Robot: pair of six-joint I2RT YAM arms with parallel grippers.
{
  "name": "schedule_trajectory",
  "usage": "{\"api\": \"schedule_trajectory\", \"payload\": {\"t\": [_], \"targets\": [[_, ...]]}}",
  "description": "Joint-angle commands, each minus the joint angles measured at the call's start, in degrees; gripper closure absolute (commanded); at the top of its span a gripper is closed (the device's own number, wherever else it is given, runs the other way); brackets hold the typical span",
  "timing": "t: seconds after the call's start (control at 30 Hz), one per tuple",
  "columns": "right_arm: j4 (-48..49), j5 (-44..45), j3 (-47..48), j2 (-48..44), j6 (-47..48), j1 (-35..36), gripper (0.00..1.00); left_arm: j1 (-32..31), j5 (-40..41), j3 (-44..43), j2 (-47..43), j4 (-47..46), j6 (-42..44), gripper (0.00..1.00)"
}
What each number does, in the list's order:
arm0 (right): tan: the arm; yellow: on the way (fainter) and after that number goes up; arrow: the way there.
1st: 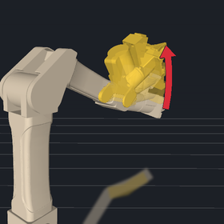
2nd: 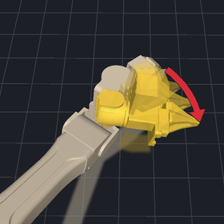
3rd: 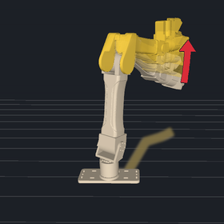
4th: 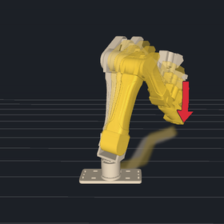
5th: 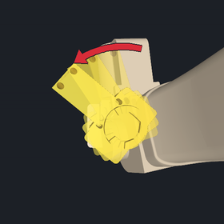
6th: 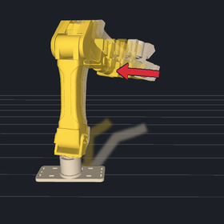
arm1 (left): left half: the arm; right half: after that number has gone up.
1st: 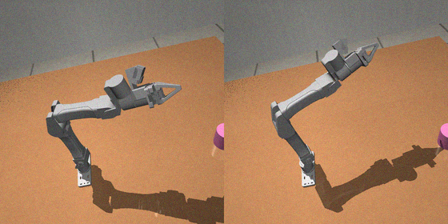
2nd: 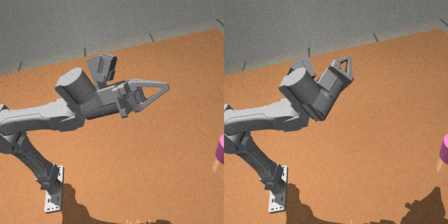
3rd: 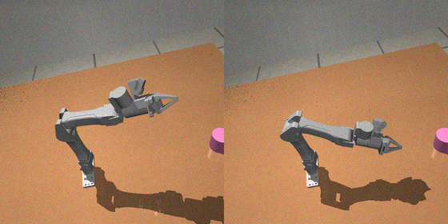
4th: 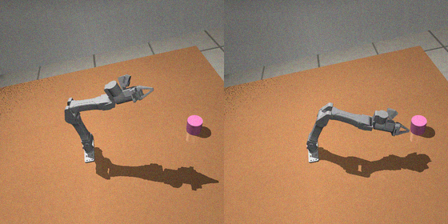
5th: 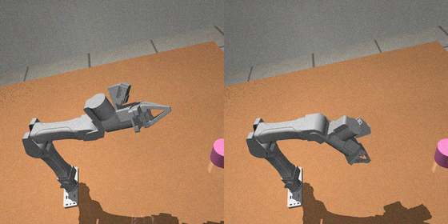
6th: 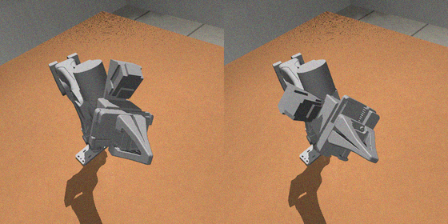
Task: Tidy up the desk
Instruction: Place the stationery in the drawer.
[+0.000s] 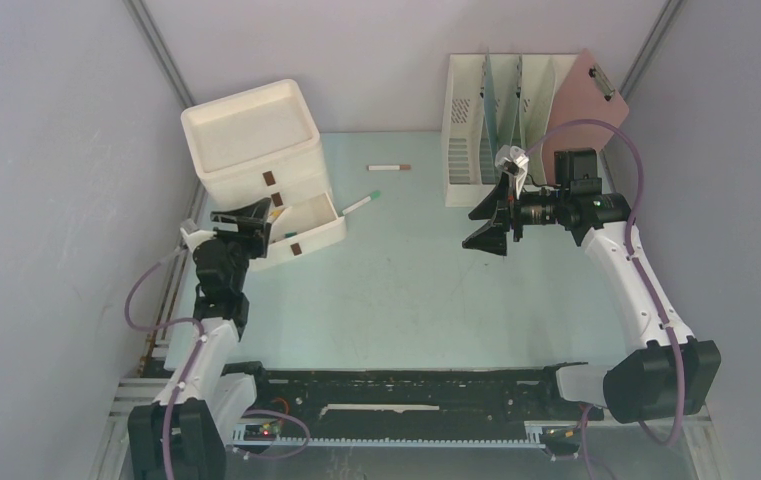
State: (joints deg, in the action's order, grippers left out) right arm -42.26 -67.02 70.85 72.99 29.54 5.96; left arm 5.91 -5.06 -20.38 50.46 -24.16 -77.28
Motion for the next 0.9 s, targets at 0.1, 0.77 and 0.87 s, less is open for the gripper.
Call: {"api": "schedule_trajectory", "payload": {"t": [0.1,0.77,0.87], "targets": [[-0.2,-1.4,-0.1,-1.0,0.8,-0.4,0.11,0.0,-7.6,0.0,0.2,-4.2,1.6,0.10],[-0.1,-1.4,-0.1,-1.4,0.9,-0.4,0.11,-10.6,-22.9,-6.7,10.0,-20.7,12.5,0.00],[-0.2,-1.4,-0.1,-1.4,0.9,-0.4,0.11,-12.6,-24.6,-9.3,12.2,-20.7,15.2,0.00]]}}
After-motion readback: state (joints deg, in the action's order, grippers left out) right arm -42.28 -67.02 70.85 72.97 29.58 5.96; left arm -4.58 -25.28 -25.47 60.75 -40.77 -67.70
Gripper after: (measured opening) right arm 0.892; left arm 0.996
